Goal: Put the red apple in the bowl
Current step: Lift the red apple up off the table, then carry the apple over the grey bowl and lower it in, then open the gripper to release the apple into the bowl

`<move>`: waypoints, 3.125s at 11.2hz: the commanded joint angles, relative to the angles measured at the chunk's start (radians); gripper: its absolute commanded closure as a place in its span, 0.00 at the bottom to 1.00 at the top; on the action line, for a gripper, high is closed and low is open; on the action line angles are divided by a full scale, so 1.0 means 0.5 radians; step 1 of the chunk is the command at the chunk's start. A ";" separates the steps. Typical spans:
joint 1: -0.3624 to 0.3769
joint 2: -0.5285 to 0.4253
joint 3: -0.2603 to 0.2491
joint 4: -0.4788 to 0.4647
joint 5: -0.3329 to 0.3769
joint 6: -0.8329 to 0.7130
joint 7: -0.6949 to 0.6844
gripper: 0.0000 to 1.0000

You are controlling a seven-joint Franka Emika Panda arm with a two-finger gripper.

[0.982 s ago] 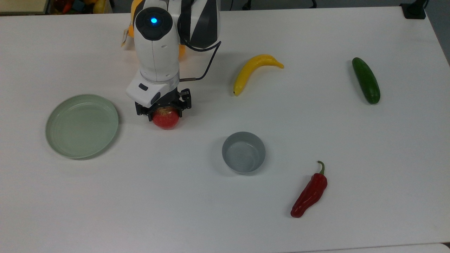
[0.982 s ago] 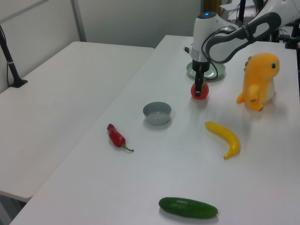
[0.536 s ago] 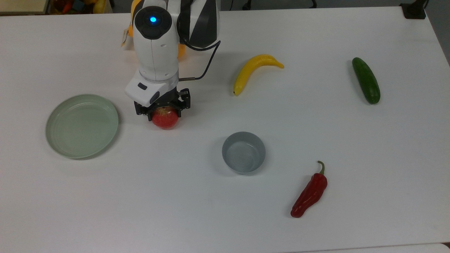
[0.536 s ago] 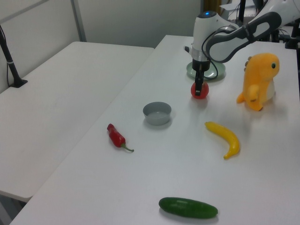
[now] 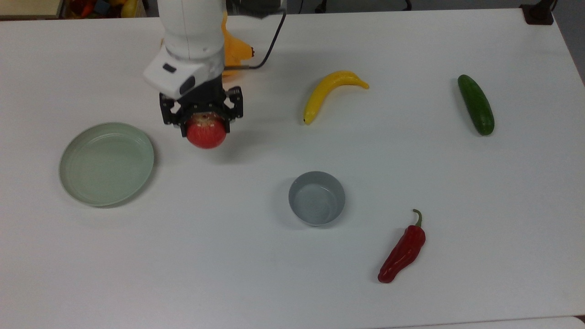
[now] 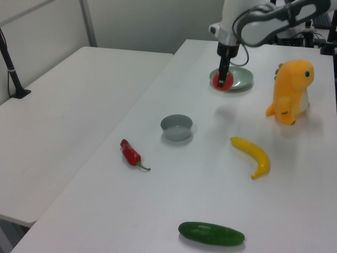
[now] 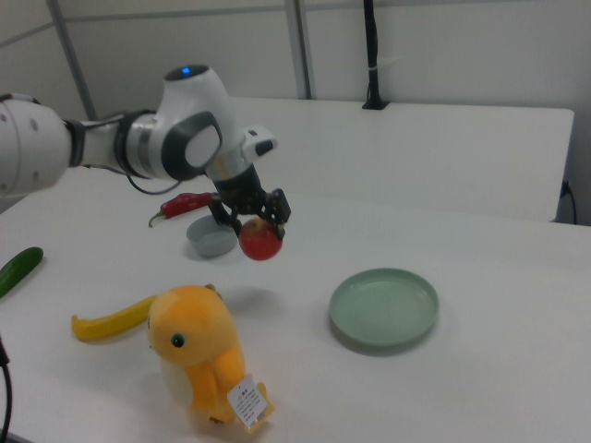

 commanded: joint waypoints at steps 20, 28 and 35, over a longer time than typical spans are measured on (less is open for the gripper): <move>0.453 0.487 0.004 0.347 0.137 0.733 0.772 0.93; 0.453 0.641 0.090 0.335 0.082 0.967 0.775 0.77; 0.447 0.610 0.090 0.332 0.079 0.954 0.762 0.00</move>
